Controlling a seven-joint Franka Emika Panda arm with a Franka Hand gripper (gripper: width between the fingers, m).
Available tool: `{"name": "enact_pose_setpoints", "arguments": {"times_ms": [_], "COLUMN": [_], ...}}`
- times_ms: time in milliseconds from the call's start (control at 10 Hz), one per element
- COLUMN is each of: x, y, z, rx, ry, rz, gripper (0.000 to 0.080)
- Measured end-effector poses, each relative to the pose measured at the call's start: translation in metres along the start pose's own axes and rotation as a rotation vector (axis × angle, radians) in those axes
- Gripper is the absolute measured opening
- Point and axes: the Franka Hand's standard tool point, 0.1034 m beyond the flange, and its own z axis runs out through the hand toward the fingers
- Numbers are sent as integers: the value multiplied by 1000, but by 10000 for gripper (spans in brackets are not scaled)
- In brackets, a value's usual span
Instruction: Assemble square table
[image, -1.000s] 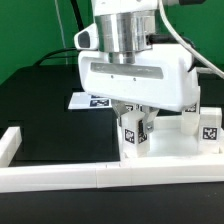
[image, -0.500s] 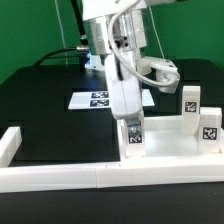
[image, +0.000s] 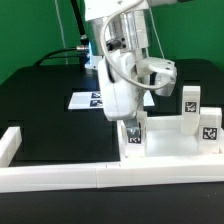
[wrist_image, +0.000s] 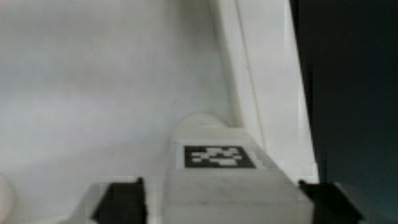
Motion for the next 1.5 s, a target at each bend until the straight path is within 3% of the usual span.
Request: {"name": "enact_pose_setpoints", "arguments": {"times_ms": [100, 200, 600, 700, 900, 1000, 1100, 1200, 1300, 1400, 1500], "x": [0, 0, 1, 0, -3, -2, -3, -3, -3, 0, 2], "y": [-2, -4, -3, -6, -6, -6, -6, -6, -6, -5, -4], "z": [-1, -2, -2, -2, -1, -1, -1, -1, -1, -1, 0], "rx": [-4, -6, -9, -13, -21, -22, -21, -21, -20, -20, -20], "ry": [14, 20, 21, 52, 55, 56, 56, 56, 55, 57, 58], "rz": [-220, -383, -633, -882, -1109, -1114, -1099, -1089, -1072, -988, -900], "gripper": [622, 622, 649, 649, 649, 649, 622, 488, 488, 354, 354]}}
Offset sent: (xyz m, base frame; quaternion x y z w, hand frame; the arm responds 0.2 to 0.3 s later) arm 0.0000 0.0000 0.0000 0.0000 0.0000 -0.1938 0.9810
